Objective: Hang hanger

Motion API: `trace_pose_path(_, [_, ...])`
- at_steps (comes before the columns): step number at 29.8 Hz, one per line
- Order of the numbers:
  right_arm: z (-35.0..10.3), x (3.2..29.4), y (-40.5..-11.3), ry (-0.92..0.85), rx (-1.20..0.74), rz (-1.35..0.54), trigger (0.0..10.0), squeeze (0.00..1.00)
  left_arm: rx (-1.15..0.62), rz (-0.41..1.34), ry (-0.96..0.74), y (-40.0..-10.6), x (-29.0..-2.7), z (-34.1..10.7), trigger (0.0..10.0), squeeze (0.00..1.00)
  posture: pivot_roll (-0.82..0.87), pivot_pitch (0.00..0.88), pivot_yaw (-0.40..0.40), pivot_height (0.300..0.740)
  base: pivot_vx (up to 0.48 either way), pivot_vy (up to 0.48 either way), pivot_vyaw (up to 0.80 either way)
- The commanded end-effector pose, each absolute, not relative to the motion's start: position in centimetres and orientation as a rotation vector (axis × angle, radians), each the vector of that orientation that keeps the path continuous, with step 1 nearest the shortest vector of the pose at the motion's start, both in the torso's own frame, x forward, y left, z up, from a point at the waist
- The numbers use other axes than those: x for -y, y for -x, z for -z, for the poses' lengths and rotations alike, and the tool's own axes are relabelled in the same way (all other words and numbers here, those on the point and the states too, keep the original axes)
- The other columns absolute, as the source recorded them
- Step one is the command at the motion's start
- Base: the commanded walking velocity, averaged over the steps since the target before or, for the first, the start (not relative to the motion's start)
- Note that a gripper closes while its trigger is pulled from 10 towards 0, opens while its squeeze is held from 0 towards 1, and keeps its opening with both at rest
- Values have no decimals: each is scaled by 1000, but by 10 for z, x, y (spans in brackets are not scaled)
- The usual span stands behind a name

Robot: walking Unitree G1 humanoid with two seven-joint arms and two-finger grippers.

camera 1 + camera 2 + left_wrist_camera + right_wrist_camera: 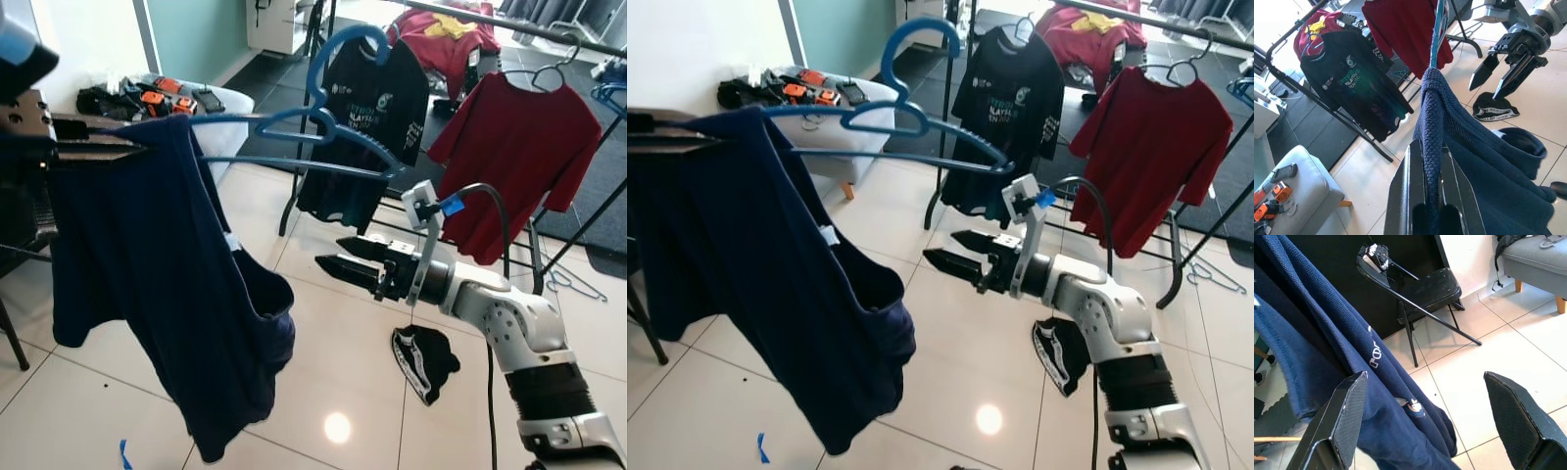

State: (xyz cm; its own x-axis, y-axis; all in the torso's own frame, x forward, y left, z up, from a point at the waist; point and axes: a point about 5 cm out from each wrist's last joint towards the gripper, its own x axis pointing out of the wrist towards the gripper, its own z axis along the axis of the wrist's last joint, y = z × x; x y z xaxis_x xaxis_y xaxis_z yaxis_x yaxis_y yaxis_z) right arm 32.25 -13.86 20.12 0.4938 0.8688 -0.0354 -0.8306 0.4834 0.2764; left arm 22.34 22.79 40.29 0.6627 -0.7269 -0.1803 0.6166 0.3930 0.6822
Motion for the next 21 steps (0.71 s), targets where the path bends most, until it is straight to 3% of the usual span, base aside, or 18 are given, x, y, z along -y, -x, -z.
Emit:
trace_pose_path(1, [-198, 135, -321, -207, -194, -1050, 10000, 0, 179, 887, -791, -222, -220, -404, 0, 0, 14, 111, -47, 740, 0, 0, 0])
trace_pose_path(12, [-204, 124, -317, -250, -198, -1129, 10000, 0, 201, 938, -790, -220, -204, -401, 0, 0, 14, 111, -48, 740, 0, 0, 0])
trace_pose_path(21, [-188, 123, -321, -157, -290, -1064, 10000, 0, 282, 921, -780, -219, -194, -412, 0, 0, 15, 110, -46, 740, 0, 0, 0])
